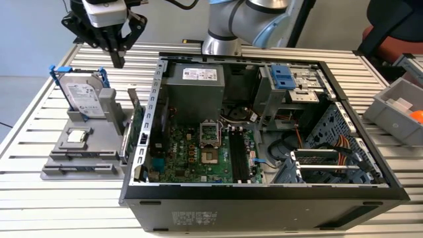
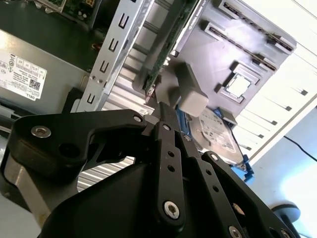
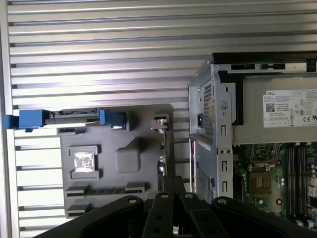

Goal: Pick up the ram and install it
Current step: 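Reach for the ram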

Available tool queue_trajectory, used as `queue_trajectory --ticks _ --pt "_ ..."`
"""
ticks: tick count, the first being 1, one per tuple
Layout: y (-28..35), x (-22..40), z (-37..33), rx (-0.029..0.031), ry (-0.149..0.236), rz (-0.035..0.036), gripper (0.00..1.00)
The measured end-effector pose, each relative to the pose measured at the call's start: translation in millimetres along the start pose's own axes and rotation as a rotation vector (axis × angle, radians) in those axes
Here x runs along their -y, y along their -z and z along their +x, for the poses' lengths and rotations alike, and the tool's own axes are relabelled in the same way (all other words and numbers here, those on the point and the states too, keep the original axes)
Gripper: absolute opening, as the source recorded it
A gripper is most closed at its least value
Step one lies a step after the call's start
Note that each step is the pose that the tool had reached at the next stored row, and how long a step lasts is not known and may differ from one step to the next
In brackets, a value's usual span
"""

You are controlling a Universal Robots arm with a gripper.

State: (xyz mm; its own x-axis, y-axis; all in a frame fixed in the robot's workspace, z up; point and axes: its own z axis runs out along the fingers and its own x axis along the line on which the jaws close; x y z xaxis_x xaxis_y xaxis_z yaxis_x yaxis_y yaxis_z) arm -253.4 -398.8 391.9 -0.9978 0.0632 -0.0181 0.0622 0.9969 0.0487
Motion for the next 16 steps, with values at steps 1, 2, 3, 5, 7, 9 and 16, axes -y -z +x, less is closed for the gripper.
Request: queue_trajectory --ticks 1,2,3,5,7,9,16 --pt "0.0 0.1 1.5 0.0 0.0 -0.0001 0.0" --pt "0.0 0.2 2.9 0.0 0.0 -0.0001 0.0" --pt "0.0 0.3 4.5 0.0 0.0 -0.0001 0.0" --pt "0.1 0.5 7.5 -0.0001 0.0 0.0 0.0" --pt "0.2 0.6 10.5 -0.0002 0.0 0.0 0.0" --pt "0.2 0.8 13.2 -0.0002 0.0 0.0 0.0" --pt "0.3 1.4 22.9 -0.0003 0.0 0.0 0.0"
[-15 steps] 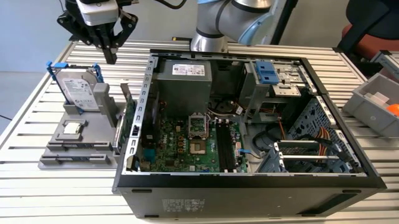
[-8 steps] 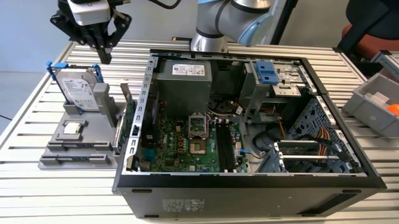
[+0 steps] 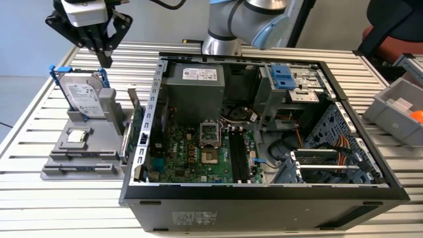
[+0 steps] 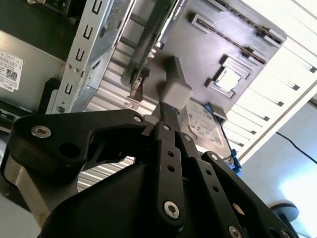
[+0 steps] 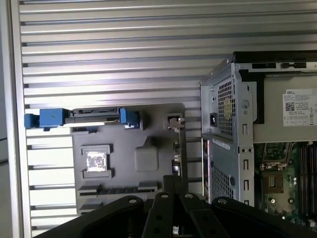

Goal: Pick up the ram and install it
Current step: 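Reach for the ram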

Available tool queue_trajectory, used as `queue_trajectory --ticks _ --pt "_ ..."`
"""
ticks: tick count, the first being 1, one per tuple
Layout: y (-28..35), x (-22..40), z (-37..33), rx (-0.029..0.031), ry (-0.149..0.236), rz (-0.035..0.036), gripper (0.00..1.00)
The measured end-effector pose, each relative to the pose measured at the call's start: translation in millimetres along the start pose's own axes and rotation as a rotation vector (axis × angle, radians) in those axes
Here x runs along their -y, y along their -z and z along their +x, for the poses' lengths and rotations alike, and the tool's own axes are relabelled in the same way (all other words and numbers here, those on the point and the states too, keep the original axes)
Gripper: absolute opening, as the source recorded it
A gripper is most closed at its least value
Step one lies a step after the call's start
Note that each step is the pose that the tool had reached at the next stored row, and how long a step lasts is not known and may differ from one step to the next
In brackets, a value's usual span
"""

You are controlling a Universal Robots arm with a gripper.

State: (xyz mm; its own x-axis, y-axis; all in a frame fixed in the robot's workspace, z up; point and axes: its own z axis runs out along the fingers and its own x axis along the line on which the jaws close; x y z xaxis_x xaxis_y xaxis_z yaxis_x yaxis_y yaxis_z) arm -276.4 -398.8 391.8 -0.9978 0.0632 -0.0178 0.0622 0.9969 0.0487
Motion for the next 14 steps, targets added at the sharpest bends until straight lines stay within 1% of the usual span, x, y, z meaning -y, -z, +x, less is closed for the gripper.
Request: queue_trajectory --ticks 14 --pt "0.2 1.0 16.6 -0.0001 0.0 0.0 0.0"
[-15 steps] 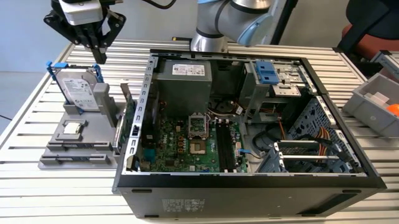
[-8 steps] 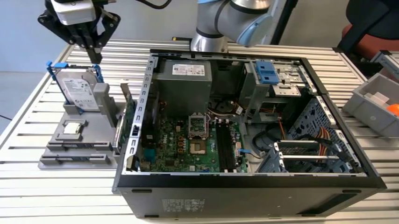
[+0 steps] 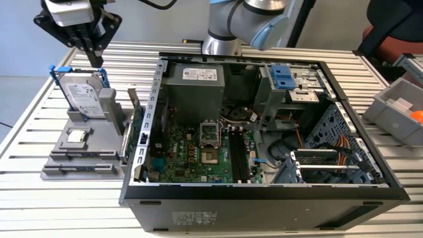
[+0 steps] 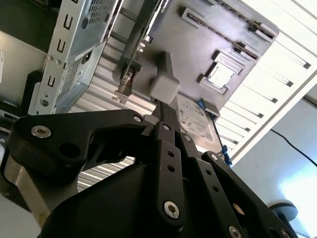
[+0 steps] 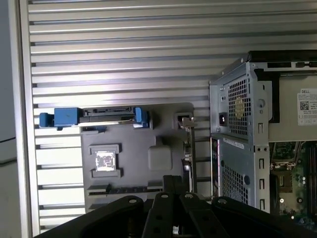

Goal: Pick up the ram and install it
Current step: 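Reach for the ram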

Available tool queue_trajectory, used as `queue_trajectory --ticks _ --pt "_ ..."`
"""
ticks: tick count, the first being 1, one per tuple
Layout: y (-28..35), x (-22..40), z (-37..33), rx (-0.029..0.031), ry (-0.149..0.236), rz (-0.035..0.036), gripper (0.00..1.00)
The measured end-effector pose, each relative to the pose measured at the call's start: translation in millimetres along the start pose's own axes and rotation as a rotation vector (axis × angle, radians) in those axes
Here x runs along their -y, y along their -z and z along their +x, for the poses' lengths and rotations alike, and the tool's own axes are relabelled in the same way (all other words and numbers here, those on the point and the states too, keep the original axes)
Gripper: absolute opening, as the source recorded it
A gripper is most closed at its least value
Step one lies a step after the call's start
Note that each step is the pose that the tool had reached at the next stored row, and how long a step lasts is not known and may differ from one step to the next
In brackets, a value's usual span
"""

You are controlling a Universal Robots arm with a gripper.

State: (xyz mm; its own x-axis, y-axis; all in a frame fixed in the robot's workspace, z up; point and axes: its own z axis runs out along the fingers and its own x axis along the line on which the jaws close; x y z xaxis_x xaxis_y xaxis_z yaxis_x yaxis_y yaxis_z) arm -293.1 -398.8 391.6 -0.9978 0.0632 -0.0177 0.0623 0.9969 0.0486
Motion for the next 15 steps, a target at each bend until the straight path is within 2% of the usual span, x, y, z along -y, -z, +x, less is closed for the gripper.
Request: queue_trajectory --ticks 15 --pt "0.2 1.2 18.8 0.0 0.0 0.0 0.0"
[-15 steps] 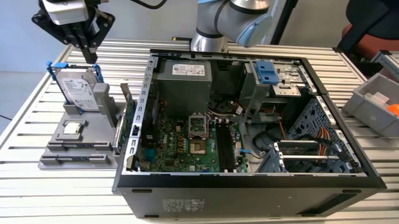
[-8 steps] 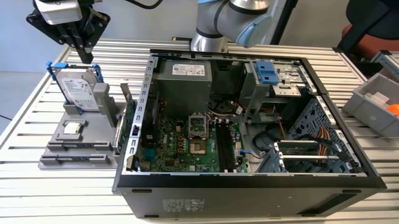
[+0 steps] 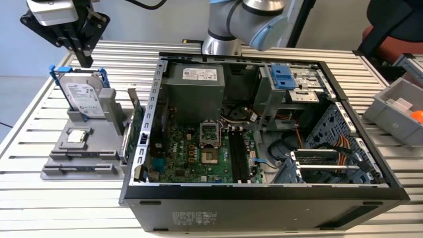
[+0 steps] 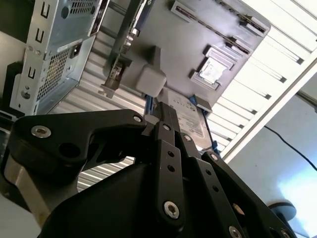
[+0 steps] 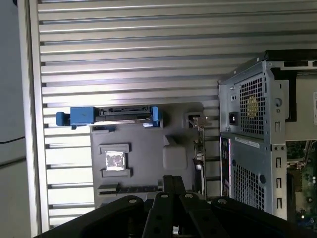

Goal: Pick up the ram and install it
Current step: 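Reach for the ram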

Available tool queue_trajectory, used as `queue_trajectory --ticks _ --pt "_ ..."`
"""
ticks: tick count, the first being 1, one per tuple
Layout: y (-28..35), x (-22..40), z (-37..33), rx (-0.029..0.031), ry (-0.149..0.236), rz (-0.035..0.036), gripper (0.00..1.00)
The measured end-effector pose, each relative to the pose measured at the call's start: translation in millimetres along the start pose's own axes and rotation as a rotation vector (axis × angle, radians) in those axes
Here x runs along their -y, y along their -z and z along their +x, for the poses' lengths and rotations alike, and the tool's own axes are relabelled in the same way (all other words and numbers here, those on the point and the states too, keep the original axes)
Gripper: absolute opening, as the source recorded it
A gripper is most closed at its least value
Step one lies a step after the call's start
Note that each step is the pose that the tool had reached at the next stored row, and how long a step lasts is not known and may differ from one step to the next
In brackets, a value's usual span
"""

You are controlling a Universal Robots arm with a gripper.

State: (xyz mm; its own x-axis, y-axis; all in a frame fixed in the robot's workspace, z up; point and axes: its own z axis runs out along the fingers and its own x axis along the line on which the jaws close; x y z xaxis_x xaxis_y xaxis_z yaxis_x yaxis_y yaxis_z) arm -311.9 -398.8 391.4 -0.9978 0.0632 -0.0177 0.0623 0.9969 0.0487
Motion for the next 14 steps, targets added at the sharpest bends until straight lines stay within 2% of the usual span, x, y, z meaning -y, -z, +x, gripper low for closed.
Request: queue_trajectory --ticks 8,14 --pt "0.1 0.8 12.2 0.0 0.001 0.0 0.0" --pt "0.0 1.1 17.8 0.0 0.002 -0.0001 0.0"
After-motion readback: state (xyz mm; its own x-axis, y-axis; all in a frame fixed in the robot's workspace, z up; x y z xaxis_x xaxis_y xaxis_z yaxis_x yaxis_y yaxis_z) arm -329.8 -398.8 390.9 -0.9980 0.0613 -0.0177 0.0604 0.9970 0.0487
